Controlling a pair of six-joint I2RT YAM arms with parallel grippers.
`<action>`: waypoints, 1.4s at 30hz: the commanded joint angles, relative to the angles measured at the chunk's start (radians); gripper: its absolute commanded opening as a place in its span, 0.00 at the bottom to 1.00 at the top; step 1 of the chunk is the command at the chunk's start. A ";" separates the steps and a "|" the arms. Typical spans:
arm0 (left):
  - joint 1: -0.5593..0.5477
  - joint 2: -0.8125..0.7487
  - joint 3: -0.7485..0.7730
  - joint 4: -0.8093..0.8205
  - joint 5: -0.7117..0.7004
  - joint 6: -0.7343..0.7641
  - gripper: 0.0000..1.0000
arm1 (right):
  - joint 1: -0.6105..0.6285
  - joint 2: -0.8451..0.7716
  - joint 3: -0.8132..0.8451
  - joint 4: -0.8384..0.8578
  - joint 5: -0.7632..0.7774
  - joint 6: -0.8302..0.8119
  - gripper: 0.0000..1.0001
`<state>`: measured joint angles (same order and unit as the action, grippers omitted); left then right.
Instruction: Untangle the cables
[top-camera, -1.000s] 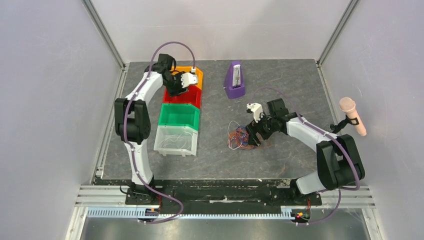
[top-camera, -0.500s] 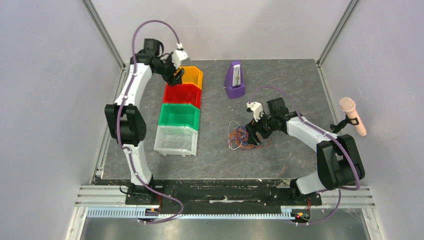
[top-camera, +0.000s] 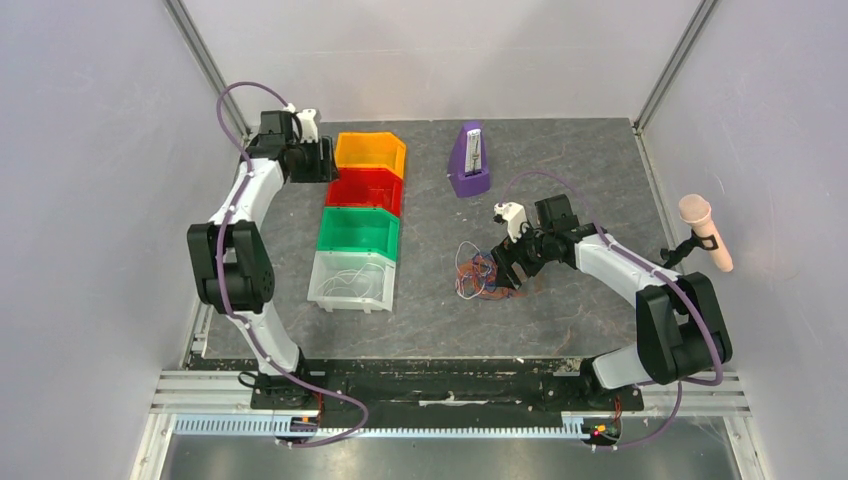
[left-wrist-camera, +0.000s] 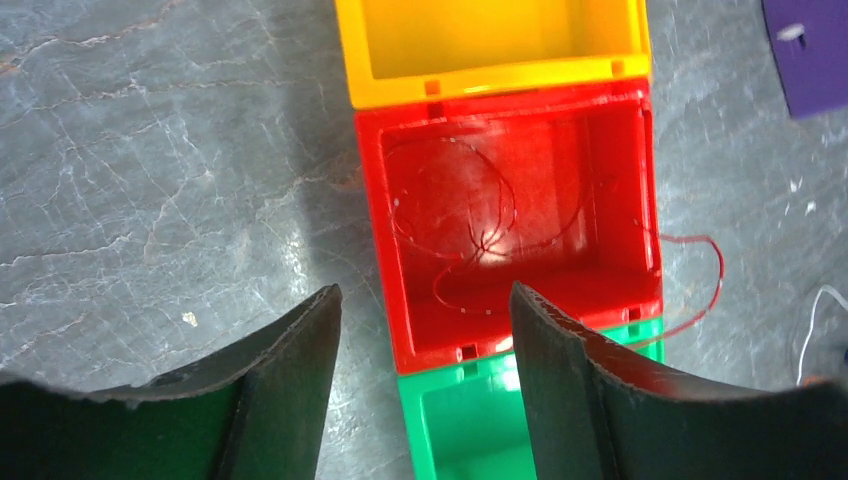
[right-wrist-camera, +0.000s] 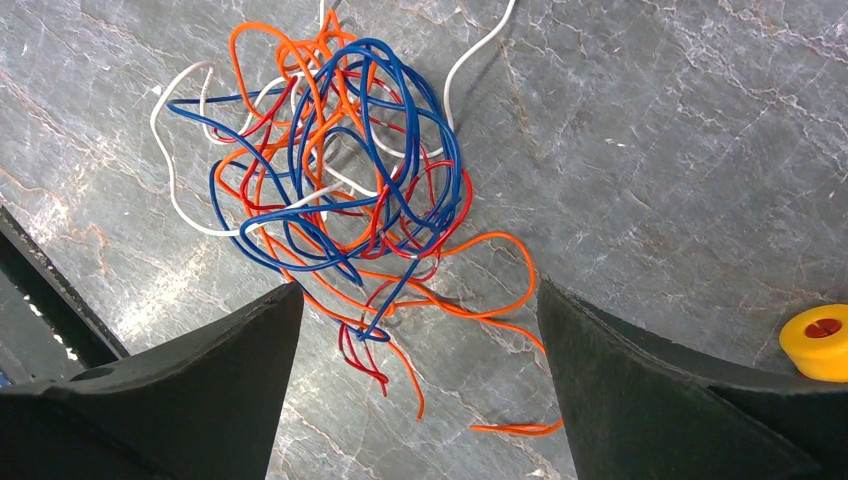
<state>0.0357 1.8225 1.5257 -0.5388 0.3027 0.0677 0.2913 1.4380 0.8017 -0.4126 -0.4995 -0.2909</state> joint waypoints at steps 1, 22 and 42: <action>-0.005 0.034 0.041 0.089 -0.069 -0.172 0.67 | -0.002 -0.019 0.007 0.008 -0.013 0.002 0.90; -0.023 0.147 0.143 0.096 0.082 -0.107 0.16 | -0.002 -0.003 0.026 -0.001 -0.005 0.004 0.89; -0.157 0.001 0.084 -0.120 0.342 0.295 0.71 | -0.002 0.000 0.028 -0.007 -0.006 0.002 0.89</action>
<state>-0.0658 1.8336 1.5555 -0.5743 0.5987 0.2077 0.2913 1.4395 0.8040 -0.4240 -0.4969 -0.2913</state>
